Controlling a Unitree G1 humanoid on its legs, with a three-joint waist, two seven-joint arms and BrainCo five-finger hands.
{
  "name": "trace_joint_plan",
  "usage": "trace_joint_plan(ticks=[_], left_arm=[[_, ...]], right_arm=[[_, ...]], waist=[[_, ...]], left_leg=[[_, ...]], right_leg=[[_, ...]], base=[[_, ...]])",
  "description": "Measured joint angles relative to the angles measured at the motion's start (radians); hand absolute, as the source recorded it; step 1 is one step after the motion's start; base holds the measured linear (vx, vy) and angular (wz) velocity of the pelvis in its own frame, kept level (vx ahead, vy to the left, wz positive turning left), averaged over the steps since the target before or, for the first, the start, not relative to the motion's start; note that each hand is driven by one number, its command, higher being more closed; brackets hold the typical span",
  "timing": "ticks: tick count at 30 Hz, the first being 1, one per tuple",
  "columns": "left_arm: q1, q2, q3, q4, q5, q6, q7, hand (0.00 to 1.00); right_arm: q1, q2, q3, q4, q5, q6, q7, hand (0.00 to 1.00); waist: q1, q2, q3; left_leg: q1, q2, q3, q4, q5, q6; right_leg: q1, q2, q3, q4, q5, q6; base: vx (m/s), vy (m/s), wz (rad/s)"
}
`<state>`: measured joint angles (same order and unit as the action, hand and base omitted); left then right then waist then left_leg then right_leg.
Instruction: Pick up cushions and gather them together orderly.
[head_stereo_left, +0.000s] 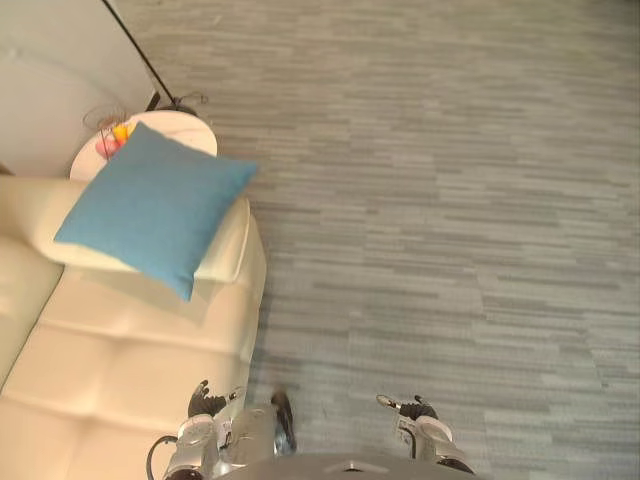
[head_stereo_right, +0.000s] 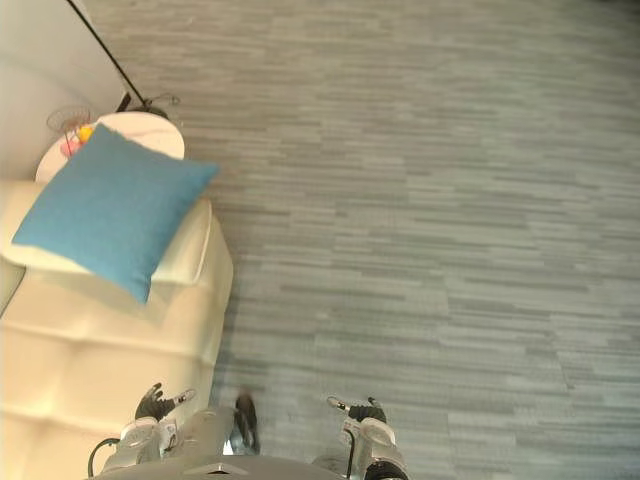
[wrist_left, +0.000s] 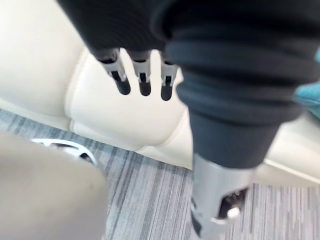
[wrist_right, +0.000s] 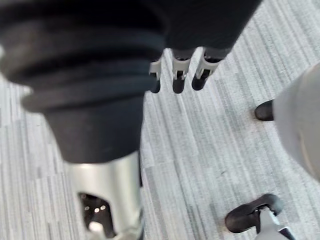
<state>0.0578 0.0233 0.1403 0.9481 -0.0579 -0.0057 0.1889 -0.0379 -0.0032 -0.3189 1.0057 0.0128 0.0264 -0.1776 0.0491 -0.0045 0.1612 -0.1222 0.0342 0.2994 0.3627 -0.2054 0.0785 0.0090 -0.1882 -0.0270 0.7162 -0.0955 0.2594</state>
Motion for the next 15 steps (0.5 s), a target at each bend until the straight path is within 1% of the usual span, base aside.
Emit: trace_joint_plan(ticks=[1,2,3,4,5,6,7,8,9,10,11,12,13,14,15], left_arm=[[-0.004,0.013,-0.012,0.009,-0.001,0.004,0.001,0.00],[-0.004,0.019,-0.019,0.018,0.000,0.010,0.002,0.00],[-0.002,0.018,-0.026,0.029,0.000,0.013,0.003,0.00],[0.000,0.019,-0.026,0.029,0.000,0.013,0.004,0.00],[-0.002,0.018,-0.026,0.039,0.000,0.014,0.004,0.00],[-0.005,0.016,-0.026,0.047,0.000,0.016,0.003,0.00],[-0.005,0.014,-0.025,0.047,0.000,0.017,0.003,0.00],[-0.007,0.012,-0.023,0.047,0.001,0.018,0.003,0.00],[-0.008,0.011,-0.021,0.046,0.001,0.019,0.002,0.00],[-0.008,0.006,0.002,0.044,0.001,0.020,0.002,0.00],[-0.008,0.003,0.014,0.045,0.002,0.021,0.002,0.00],[-0.007,-0.002,0.032,0.049,0.002,0.021,0.003,0.00],[-0.003,-0.035,0.056,0.046,0.003,0.021,0.001,0.00],[-0.004,-0.047,0.069,0.042,0.003,0.021,0.002,0.00],[-0.001,-0.062,0.093,0.043,0.003,0.021,0.002,0.00]], right_arm=[[0.005,0.005,0.001,-0.005,-0.007,0.000,0.004,0.00],[0.007,-0.001,0.003,-0.007,-0.018,-0.001,0.004,0.00],[0.017,-0.013,0.004,-0.005,-0.019,-0.001,0.004,0.00],[0.020,-0.014,0.004,-0.006,-0.019,-0.001,0.004,0.00],[0.023,-0.018,0.006,-0.007,-0.019,-0.001,0.004,0.00],[0.021,-0.020,0.005,-0.008,-0.018,-0.002,0.006,0.00],[0.020,-0.022,0.004,-0.009,-0.018,-0.002,0.006,0.00],[0.014,-0.022,0.000,-0.010,-0.017,-0.004,0.008,0.00],[0.014,-0.022,0.000,-0.011,-0.016,-0.004,0.008,0.00],[0.015,-0.019,-0.003,-0.015,-0.011,-0.003,0.015,0.00],[0.019,-0.019,-0.006,-0.017,-0.010,-0.003,0.018,0.00],[0.021,-0.020,-0.014,-0.016,-0.008,-0.003,0.022,0.00],[0.019,-0.035,-0.027,-0.020,-0.011,-0.001,0.022,0.00],[0.019,-0.034,-0.033,-0.029,-0.008,-0.002,0.022,0.00],[0.022,-0.031,-0.037,-0.043,-0.008,-0.002,0.023,0.00]], waist=[[-0.008,-0.011,0.003],[-0.016,-0.010,0.009],[-0.017,-0.002,0.016],[-0.019,-0.001,0.016],[-0.023,-0.002,0.017],[-0.029,-0.002,0.017],[-0.034,-0.001,0.017],[-0.046,0.002,0.019],[-0.048,0.000,0.019],[-0.049,-0.005,0.024],[-0.050,-0.005,0.025],[-0.049,0.001,0.027],[-0.034,0.043,0.026],[-0.031,0.053,0.026],[-0.031,0.049,0.030]], left_leg=[[0.048,-0.011,-0.011,-0.018,-0.010,0.002],[0.112,-0.025,-0.029,-0.054,-0.014,0.004],[0.219,-0.029,-0.049,-0.130,-0.014,0.005],[0.247,-0.029,-0.056,-0.152,-0.014,0.004],[0.297,-0.026,-0.078,-0.187,-0.014,0.004],[0.310,-0.022,-0.097,-0.199,-0.014,0.003],[0.315,-0.019,-0.113,-0.205,-0.016,0.000],[0.319,-0.008,-0.160,-0.211,-0.037,-0.031],[0.321,-0.004,-0.176,-0.211,-0.048,-0.041],[0.335,0.000,-0.223,-0.207,-0.079,-0.067],[0.341,0.002,-0.245,-0.205,-0.091,-0.077],[0.361,0.020,-0.286,-0.206,-0.115,-0.096],[0.367,0.047,-0.310,-0.192,-0.117,-0.096],[0.366,0.050,-0.322,-0.176,-0.114,-0.100],[0.363,0.055,-0.340,-0.147,-0.109,-0.109]], right_leg=[[-0.060,-0.008,0.002,0.166,-0.002,0.001],[-0.102,-0.023,-0.041,0.274,-0.032,-0.043],[-0.132,-0.021,-0.105,0.303,-0.100,-0.134],[-0.146,-0.017,-0.128,0.285,-0.121,-0.146],[-0.194,-0.002,-0.172,0.187,-0.163,-0.170],[-0.229,0.021,-0.170,0.073,-0.172,-0.180],[-0.246,0.038,-0.158,-0.008,-0.169,-0.181],[-0.283,0.090,-0.084,-0.215,-0.119,-0.180],[-0.292,0.105,-0.044,-0.285,-0.085,-0.179],[-0.285,0.127,0.066,-0.457,0.035,-0.162],[-0.274,0.129,0.086,-0.476,0.094,-0.149],[-0.241,0.154,0.096,-0.468,0.143,-0.160],[-0.253,0.176,0.072,-0.387,0.063,-0.173],[-0.260,0.173,0.059,-0.345,0.033,-0.185],[-0.260,0.163,0.029,-0.290,-0.015,-0.196]], base=[[0.45,0.090,0.35],[0.51,0.051,0.49],[0.41,0.021,0.46],[0.53,-0.028,0.52],[0.35,-0.064,0.49],[0.34,-0.091,0.56],[0.31,-0.168,0.78],[0.32,-0.190,0.75],[0.41,-0.277,1.06],[0.29,-0.234,0.83],[0.39,-0.336,1.04],[0.39,-0.320,0.84],[0.39,-0.300,0.75],[0.35,-0.258,0.63],[0.38,-0.282,0.81]])
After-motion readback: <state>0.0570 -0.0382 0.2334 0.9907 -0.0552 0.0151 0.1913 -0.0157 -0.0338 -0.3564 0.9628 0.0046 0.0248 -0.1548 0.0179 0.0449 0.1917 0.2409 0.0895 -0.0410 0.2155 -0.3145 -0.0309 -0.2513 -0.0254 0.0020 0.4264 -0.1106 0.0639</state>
